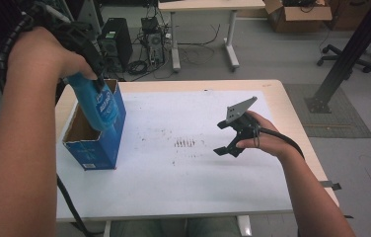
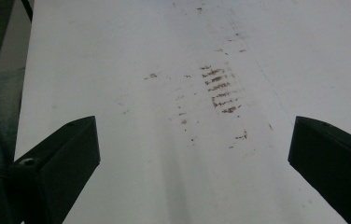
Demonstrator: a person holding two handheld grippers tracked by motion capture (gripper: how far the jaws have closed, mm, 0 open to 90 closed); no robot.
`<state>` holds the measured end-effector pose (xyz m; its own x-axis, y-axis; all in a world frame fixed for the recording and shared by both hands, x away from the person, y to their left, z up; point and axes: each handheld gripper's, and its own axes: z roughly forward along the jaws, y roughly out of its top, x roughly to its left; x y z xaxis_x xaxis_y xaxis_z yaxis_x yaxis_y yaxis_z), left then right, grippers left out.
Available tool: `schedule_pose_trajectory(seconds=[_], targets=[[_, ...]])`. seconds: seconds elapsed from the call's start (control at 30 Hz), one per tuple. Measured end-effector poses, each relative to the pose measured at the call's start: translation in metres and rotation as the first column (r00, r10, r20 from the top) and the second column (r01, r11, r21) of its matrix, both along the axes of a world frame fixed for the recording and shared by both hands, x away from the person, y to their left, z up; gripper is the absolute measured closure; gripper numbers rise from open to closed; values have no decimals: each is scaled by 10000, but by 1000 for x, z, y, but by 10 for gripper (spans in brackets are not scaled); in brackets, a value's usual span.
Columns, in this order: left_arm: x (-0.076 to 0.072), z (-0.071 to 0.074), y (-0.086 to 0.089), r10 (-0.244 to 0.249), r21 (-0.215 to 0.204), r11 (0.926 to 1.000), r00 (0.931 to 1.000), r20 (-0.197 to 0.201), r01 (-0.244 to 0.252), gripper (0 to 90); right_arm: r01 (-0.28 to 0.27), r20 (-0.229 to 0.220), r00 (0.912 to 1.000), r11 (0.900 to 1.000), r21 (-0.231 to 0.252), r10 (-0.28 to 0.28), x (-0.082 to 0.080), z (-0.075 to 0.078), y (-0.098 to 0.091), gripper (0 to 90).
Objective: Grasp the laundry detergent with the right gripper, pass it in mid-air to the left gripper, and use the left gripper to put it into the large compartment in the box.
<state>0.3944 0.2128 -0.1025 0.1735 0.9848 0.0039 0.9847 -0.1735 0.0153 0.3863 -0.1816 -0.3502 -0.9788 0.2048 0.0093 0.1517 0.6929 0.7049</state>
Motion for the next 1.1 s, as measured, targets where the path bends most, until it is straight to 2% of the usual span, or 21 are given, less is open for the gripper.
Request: schedule_pose_trajectory(seconds=[0.13, 0.33, 0.5, 0.73, 1.1], targets=[[1, 7, 12, 510, 33, 9987, 9987, 68, -510, 391, 11, 29, 10000, 10000, -73, -11, 0, 3, -2, 22], [4, 13, 25, 1163, 147, 9931, 9932, 113, -1164, 390, 27, 32, 10000, 9999, -121, -27, 0, 5, -3, 22], [7, 13, 33, 1437, 161, 9895, 9896, 67, -1438, 390, 48, -32, 10000, 9999, -151, -49, 0, 4, -4, 23], [13, 5, 42, 1667, 96, 9860, 9860, 6, -1667, 390, 98, -80, 9999, 9998, -185, -99, 1, 3, -7, 23], [22, -16, 53, 1879, 186, 9821, 9820, -190, -1875, 390, 187, -155, 9997, 9993, -329, -192, 1, 1, -8, 23]])
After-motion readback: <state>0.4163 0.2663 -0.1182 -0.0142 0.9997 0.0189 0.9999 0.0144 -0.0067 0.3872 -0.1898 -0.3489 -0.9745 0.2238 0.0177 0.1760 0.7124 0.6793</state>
